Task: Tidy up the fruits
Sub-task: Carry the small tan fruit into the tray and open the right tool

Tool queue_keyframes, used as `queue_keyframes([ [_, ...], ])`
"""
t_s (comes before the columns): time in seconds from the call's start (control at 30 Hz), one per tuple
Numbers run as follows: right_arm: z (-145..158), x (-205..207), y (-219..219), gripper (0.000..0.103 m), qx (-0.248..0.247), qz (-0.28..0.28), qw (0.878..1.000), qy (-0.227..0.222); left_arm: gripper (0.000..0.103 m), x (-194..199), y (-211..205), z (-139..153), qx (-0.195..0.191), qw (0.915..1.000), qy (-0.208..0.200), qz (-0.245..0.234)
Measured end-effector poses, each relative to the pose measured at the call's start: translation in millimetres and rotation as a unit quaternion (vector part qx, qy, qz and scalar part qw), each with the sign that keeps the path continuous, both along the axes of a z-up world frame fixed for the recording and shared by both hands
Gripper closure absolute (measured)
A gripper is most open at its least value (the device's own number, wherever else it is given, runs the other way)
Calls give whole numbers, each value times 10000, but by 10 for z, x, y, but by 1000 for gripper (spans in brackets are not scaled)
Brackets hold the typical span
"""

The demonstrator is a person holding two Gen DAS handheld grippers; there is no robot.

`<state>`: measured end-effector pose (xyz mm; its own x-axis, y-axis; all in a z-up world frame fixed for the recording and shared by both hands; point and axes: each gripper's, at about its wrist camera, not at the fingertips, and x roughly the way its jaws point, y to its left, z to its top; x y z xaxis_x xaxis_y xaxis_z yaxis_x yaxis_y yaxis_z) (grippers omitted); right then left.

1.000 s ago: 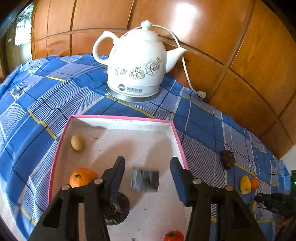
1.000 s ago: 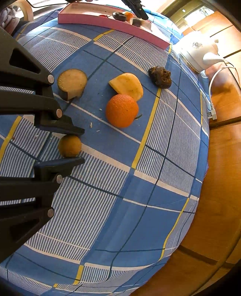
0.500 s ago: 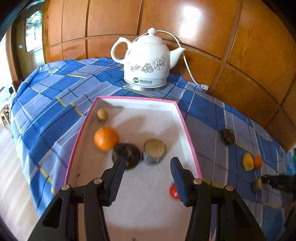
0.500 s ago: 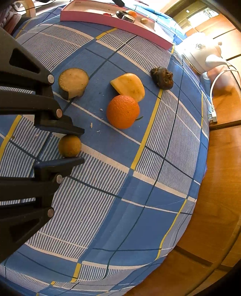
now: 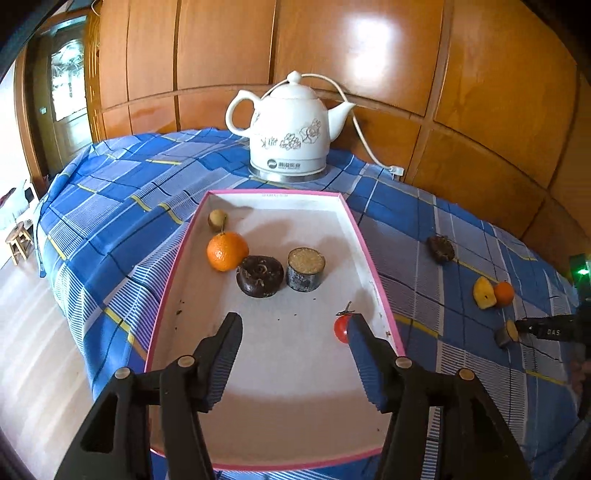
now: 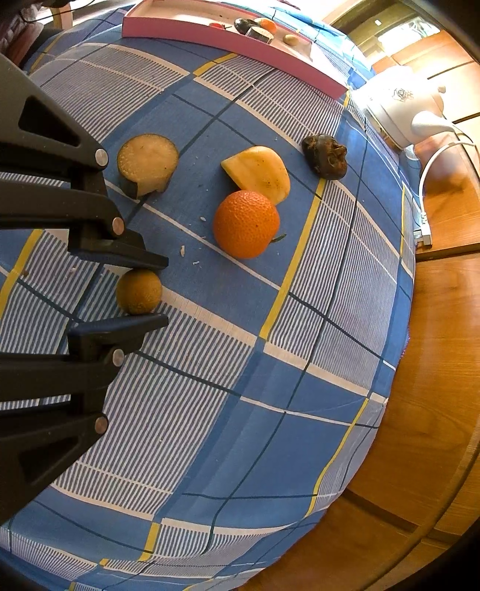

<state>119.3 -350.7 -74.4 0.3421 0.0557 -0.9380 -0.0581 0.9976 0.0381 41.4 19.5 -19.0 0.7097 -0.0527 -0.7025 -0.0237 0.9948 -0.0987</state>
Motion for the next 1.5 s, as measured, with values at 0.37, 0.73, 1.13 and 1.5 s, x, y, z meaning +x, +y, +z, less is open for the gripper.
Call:
queue_keyframes([
  [0.37, -11, -20, 28, 79, -103, 88, 9999, -75, 41, -94, -1, 23, -70, 10000, -17, -47],
  [0.73, 21, -21, 20, 79, -98, 66, 9999, -92, 31, -136, 107, -17, -51, 9999, -41, 153],
  [1.13, 427, -14, 28, 79, 258, -12, 9977, -626, 31, -175, 472, -15, 94, 9979, -118, 629],
  [1.5, 802, -137, 1464, 79, 1398, 1601, 9730, -905, 24, -208, 634, -54, -107, 9970, -85, 760],
])
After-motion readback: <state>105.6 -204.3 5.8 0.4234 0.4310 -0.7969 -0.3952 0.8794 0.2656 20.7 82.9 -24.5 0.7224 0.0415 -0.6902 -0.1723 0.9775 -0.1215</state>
